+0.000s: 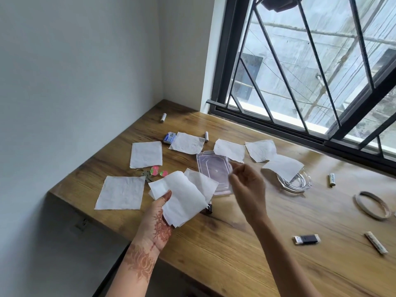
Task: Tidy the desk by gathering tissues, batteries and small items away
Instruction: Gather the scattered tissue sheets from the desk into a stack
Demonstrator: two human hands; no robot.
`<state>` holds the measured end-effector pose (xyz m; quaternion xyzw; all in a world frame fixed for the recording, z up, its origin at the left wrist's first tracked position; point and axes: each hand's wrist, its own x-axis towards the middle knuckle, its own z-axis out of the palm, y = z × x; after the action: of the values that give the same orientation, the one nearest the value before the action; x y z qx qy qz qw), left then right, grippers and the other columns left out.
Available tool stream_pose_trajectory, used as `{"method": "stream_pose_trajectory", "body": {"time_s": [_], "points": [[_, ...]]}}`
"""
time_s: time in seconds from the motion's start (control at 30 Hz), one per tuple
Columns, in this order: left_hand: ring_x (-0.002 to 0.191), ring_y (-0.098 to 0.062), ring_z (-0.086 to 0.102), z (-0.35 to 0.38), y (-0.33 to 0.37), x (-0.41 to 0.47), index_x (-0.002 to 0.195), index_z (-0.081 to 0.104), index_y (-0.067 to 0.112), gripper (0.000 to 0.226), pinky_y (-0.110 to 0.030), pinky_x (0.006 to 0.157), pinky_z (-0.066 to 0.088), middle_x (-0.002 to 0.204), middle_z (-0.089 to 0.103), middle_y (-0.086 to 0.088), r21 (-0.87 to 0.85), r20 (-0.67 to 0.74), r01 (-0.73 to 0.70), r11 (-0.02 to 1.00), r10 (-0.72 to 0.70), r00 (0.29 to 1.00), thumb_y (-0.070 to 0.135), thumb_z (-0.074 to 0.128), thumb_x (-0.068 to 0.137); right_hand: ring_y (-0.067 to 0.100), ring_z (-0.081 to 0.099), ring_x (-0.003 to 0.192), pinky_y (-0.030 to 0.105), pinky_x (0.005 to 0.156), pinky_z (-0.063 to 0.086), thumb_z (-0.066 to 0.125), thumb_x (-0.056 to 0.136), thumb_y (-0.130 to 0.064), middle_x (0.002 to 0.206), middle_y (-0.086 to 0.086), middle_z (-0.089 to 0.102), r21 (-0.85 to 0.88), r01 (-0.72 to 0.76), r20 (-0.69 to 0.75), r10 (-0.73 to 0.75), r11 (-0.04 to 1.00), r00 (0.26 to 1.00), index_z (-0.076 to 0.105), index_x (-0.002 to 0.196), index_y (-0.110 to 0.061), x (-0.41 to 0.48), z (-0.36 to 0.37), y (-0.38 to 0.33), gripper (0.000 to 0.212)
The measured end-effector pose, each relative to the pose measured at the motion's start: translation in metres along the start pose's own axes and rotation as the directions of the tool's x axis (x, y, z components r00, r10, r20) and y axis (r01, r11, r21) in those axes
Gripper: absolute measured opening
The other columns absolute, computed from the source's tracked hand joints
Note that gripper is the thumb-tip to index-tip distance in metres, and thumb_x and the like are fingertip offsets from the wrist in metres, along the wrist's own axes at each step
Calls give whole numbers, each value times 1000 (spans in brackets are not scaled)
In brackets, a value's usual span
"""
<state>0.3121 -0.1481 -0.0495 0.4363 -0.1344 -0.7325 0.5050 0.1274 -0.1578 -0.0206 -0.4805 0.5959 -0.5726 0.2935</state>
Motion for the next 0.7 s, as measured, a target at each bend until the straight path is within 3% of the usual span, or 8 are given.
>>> {"method": "stream_pose_trajectory", "body": {"time_s": [0.13,0.2,0.23,0.33,0.4,0.5,0.6,0.7], "points": [[74,-23,71,0,-3,-2,101,62,12,18,-36,69,57,83,75,-8,-19,74,44,999,-43,996,22,50,93,4,60,103,23,79,51,60,81,-3,114,-1,65,-187,248,198,-211,951,957,51,77,-21,-29,26,-11,21],[86,-24,70,-1,-3,-2,111,65,7,32,-39,80,55,101,72,-12,-50,152,82,995,-74,986,27,47,93,6,61,95,21,76,52,57,84,-10,110,-1,65,-235,417,362,-319,878,876,57,99,-13,-42,35,-13,15],[89,-24,70,-2,-3,-2,109,68,7,36,-39,82,53,105,71,-13,-69,177,87,994,-73,981,31,45,93,8,60,99,20,83,51,52,86,-15,110,3,65,-256,495,457,-348,830,819,55,112,-9,-47,39,-11,27],[93,-26,69,-3,-3,-4,93,76,11,48,-42,83,52,105,71,-13,-131,200,82,988,-55,978,46,43,91,17,38,133,24,111,22,44,92,-20,136,10,51,-314,638,640,-339,703,689,44,130,-4,-58,46,-3,41],[97,-28,68,-5,-2,-4,95,75,12,53,-43,84,54,106,71,-13,-135,190,79,988,-53,980,53,42,89,15,24,139,21,113,7,38,95,-27,144,10,41,-303,659,699,-310,689,645,36,136,-4,-62,49,-1,47],[99,-29,67,-7,-2,-3,100,71,9,51,-44,91,51,105,71,-14,-28,145,120,992,-114,983,52,47,86,13,24,139,17,114,3,31,95,-31,145,9,38,-270,676,758,-282,685,588,35,133,-6,-64,51,0,46],[89,-26,70,-5,0,-5,97,70,5,38,-41,90,50,101,71,-15,-32,136,150,988,-145,980,37,53,84,12,45,122,18,112,23,32,93,-28,128,7,55,-236,592,698,-289,771,656,46,105,-11,-62,51,1,25],[80,-26,70,-11,2,0,95,68,8,27,-37,71,57,92,73,-14,-15,46,82,996,-82,996,28,51,90,8,57,90,16,76,45,45,91,-28,101,-4,61,-272,362,380,-246,891,891,53,93,-17,-51,52,10,14]]}}
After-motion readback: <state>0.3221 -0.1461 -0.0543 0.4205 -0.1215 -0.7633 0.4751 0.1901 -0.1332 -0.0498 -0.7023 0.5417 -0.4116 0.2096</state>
